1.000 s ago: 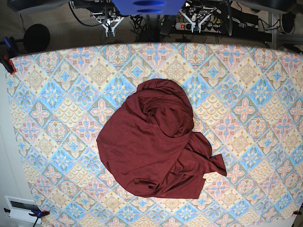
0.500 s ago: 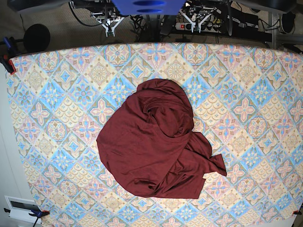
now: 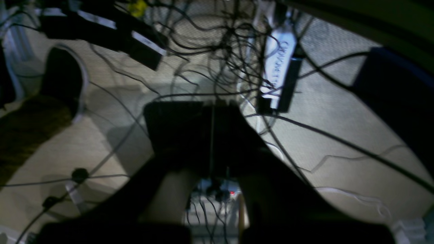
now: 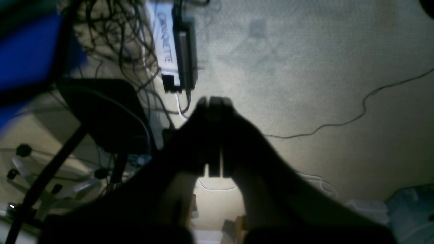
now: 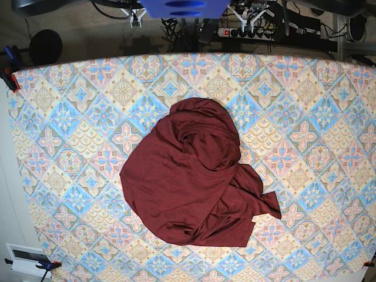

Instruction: Layout the t-shirt on the table in an organized manner, then fold the t-shirt properly

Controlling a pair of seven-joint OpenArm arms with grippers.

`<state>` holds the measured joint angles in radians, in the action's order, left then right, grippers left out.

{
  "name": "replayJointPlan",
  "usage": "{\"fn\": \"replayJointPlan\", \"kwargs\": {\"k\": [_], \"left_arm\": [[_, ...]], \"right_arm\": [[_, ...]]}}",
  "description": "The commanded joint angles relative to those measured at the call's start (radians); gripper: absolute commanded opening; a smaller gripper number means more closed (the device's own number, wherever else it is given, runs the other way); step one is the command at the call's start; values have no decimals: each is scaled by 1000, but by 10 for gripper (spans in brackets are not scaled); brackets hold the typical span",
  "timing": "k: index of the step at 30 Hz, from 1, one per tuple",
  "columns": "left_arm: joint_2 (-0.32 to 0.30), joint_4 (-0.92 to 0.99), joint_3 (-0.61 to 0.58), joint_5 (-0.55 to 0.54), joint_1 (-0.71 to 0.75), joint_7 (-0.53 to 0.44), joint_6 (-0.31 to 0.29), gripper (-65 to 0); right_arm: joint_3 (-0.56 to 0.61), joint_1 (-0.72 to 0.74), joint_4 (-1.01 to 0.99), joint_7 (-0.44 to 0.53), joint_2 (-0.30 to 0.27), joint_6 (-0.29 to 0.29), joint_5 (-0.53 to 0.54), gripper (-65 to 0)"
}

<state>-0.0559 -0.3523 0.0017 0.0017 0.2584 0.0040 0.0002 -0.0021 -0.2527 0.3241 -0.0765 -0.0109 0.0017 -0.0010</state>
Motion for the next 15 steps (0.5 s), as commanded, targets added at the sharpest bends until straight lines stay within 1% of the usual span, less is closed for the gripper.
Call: {"fn": "replayJointPlan", "kwargs": {"k": [1,6,8,10,13,15], "left_arm": [[-6,-24,-1,2,31,3,1,-648],[-51,-158,-1,-2,137,3,1,-648],[-57,-215,-1,-2,183,1,1,-648],[-89,-294,-1,-4,232,1,1,-648],[-94,-411,5,-4,304,1,1,-648],[-112,-485,5,-4,353,1,1,-648]], "right_arm": [[1,-18,27,10,-5,1,0,-650],[-2,-90,146,10,-79,1,0,-650],[-2,-130,203,10,-83,1,0,-650],[-2,-179,264,10,-85,1,0,-650],[-2,-262,369,10,-85,1,0,-650],[-2,-322,441,11,-85,1,2,-650]]}}
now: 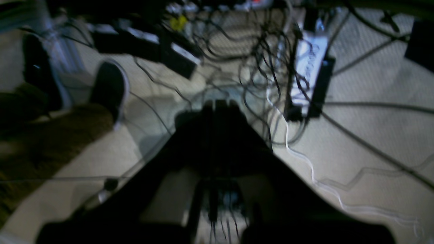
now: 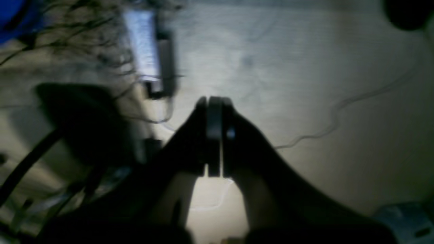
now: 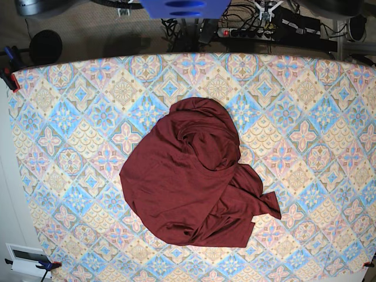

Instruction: Layout the t-shirt on the table in an organized manner, then fold the t-shirt properly

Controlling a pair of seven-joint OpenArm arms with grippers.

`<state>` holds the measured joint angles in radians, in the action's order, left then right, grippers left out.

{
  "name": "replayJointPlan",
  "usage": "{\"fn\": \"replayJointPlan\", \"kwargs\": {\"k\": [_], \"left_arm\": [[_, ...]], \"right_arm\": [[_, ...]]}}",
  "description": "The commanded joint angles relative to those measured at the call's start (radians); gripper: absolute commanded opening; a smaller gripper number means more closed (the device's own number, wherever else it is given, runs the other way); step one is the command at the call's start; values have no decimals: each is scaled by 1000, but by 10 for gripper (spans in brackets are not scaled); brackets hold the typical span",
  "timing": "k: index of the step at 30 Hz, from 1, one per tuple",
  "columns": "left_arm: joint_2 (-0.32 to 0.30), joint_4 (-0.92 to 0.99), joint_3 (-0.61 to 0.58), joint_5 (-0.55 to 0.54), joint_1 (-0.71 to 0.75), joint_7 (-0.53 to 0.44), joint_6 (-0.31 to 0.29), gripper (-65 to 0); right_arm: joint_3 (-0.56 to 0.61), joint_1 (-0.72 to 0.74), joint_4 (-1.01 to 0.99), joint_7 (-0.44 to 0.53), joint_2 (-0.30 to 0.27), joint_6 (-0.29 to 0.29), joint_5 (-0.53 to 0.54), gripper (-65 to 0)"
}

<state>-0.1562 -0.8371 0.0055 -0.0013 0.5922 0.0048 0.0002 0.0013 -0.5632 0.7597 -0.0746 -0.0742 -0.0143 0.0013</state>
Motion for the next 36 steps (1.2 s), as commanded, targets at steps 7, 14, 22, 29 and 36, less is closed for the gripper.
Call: {"fn": "replayJointPlan", "kwargs": {"k": [7,14,22,29,36], "left_arm": [[-46,-239,11,-3,168,1,2,-648],[-61,-485,77,-4,292,-1,2,-648],[-90,-732,72,-53,378,2,1,-649],[-174,-943,57,-214,453,5,1,-649],[-197,-1098,67,-242,496,5,1,-648]], "right_arm": [[-7,-206,300,12,-62,17,21,-650],[-7,-372,584,14,-166,17,320,-650],[-30,-495,932,6,-221,21,339,-650],[-111,-521,1216,-139,-217,21,339,-650],[-94,-521,1254,-153,-220,20,337,-650]]}}
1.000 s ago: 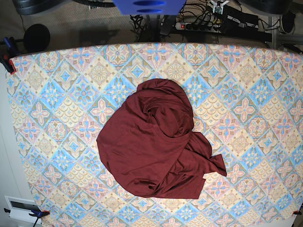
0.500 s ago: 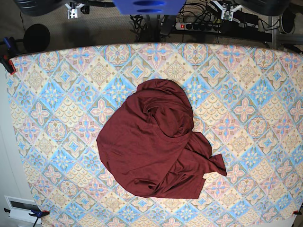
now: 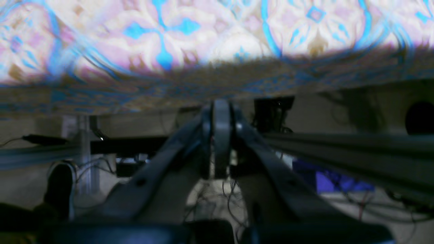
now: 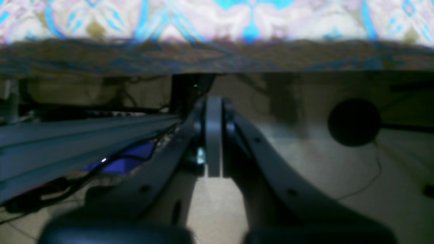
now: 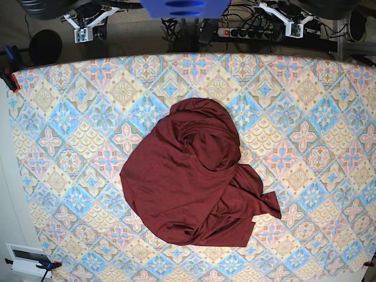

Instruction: Layout the t-shirt on the table in an organized manner, then fold the t-shirt properly

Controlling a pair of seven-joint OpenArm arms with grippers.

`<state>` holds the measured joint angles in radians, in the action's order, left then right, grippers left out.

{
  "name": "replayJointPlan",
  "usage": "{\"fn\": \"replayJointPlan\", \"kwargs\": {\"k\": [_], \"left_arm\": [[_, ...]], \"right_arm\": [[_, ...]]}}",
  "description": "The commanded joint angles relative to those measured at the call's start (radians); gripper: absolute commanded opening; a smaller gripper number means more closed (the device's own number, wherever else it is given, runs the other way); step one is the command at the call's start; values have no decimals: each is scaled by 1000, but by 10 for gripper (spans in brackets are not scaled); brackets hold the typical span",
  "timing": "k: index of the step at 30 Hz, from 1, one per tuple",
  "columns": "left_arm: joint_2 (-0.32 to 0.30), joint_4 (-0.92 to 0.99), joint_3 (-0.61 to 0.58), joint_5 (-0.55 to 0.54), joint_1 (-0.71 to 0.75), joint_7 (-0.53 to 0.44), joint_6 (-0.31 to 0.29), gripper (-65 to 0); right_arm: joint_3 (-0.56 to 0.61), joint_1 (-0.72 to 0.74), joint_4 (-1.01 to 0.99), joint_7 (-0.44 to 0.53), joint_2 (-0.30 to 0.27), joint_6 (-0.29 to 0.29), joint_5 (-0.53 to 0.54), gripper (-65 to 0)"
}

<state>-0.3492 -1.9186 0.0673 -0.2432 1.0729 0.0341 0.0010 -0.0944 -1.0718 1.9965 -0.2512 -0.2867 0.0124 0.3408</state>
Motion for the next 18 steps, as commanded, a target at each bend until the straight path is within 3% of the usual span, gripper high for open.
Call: {"fn": "replayJointPlan", "kwargs": {"k": [1,11,15,18], "left_arm": [[-12,-29,7,0,16,-24,0,-648],[-31,-49,70,-3,-50,-21,1,-648],[-31,-49,95,-9,-119,63,1,-648],[-32,-49,110,-87,-201,185,1,-648]], "right_arm": [[15,-9,19,28,-9,-7,-3,-650],[272,221,30,25,-87,-7,-3,-650],[384,353,27,20,-87,-7,-3,-650],[483,491,24,-40,-87,-7,-3,-650]]}}
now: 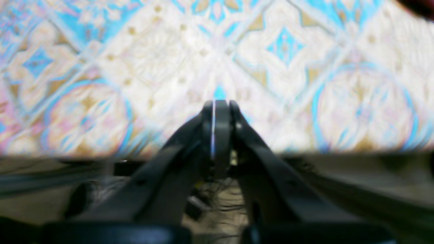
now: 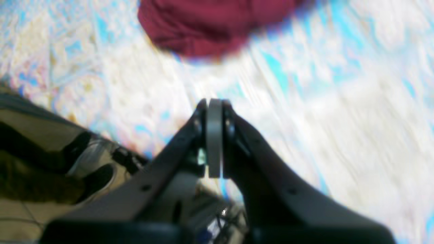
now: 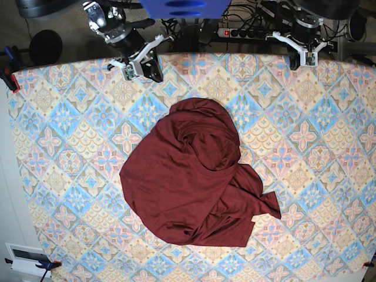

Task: Layout the t-shirt on the table in an organized manner, then fold the t-shirt properly
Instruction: 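Reach the right gripper down into the maroon t-shirt and grasp fabric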

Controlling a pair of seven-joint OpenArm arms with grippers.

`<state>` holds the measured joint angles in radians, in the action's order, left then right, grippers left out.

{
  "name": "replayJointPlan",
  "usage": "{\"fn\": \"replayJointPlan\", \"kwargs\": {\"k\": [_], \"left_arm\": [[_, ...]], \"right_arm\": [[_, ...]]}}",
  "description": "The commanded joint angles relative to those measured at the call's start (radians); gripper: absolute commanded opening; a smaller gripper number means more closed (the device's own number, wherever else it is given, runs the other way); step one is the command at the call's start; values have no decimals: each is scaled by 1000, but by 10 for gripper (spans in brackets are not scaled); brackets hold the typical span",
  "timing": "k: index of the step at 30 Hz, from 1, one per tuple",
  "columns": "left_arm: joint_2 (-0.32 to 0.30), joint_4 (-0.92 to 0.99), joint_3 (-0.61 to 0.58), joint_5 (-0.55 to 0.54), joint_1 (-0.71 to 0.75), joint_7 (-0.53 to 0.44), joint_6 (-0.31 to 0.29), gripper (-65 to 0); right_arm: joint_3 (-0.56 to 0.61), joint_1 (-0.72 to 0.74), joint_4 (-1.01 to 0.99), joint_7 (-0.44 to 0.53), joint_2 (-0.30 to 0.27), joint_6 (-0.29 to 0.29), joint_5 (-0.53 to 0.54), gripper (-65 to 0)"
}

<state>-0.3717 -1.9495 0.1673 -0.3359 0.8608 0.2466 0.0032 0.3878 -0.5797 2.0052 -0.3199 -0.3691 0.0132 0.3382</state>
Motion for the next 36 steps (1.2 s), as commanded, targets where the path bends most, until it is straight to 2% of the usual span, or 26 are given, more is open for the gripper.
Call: {"fn": "replayJointPlan", "kwargs": {"k": [1,5,8,10,14,16,20,22,26,30,34,36], "left_arm": [[-10,-18,24,-30,-4,-5,-2,-648],[-10,-18,74,-159,-71,98,-2,-648],[-10,-18,102,-213,-107,175,-2,-648],[-10,-18,119,-231,-122,205,-2,-648],[-10,-20,131,-231,-128,205,-2,-648],[-10,-20,131,-231,-130,205,-2,-648],[-10,-32,131,-231,-130,207,-2,-648],[-10,-43,131,-233,-131,210,-2,-642],[-5,-46,130,-233,-143,210,-2,-582],[-5,-46,130,-233,-143,210,-2,-516],[-5,-46,130,-233,-143,210,-2,-506],[-5,-46,130,-233,-143,210,-2,-506]], "right_arm": [[26,40,15,0,-3,-8,0,-650],[102,214,10,-138,3,-6,2,-650],[129,318,6,-221,3,-6,2,-642],[136,384,4,-264,3,-6,2,-608],[138,485,-16,-308,3,-6,8,-516],[138,530,-39,-324,12,-6,9,-472],[139,588,-116,-328,60,-6,11,-427],[173,622,-168,-328,84,-8,9,-424],[218,671,-240,-328,118,-8,6,-424],[222,715,-327,-322,190,-8,5,-423],[222,769,-400,-319,236,-8,3,-423],[222,789,-444,-318,241,-8,3,-423]]}}
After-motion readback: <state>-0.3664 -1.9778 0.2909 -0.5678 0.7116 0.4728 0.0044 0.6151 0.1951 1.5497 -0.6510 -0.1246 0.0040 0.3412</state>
